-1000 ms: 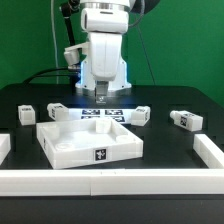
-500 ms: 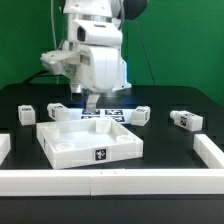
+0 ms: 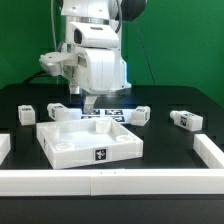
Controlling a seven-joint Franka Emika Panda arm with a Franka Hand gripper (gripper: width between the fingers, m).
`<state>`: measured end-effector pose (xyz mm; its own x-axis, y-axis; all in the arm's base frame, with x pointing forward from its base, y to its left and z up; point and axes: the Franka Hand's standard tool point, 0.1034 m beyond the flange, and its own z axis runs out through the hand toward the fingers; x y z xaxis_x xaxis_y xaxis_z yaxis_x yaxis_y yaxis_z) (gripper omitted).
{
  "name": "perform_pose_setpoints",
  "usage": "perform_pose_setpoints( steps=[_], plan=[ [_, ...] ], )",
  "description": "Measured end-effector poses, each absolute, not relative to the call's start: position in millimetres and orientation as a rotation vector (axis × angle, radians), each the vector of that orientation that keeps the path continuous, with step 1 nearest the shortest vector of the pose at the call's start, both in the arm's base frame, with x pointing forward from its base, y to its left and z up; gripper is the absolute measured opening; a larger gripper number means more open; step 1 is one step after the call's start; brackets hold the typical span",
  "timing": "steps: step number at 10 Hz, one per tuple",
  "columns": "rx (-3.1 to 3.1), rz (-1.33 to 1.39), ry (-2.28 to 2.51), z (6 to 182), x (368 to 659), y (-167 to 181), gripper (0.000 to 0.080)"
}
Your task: Assemble square table
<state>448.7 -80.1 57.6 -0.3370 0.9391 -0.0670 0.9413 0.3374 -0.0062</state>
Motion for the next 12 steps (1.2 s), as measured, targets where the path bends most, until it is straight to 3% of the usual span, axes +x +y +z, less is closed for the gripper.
perform_pose_setpoints(
  steps=[3, 7, 10, 11, 12],
  plan=[
    [1.849, -0.096, 2.543, 24.4, 427, -96, 0.0650],
    [1.893, -0.112, 2.545, 8.0, 420, -97, 0.0650],
    [1.894, -0.113, 2.545, 7.9, 420, -97, 0.0250],
    [1.894, -0.113, 2.545, 7.9, 420, -97, 0.0250],
    [1.893, -0.112, 2.544, 8.1, 420, -97, 0.0067]
  ],
)
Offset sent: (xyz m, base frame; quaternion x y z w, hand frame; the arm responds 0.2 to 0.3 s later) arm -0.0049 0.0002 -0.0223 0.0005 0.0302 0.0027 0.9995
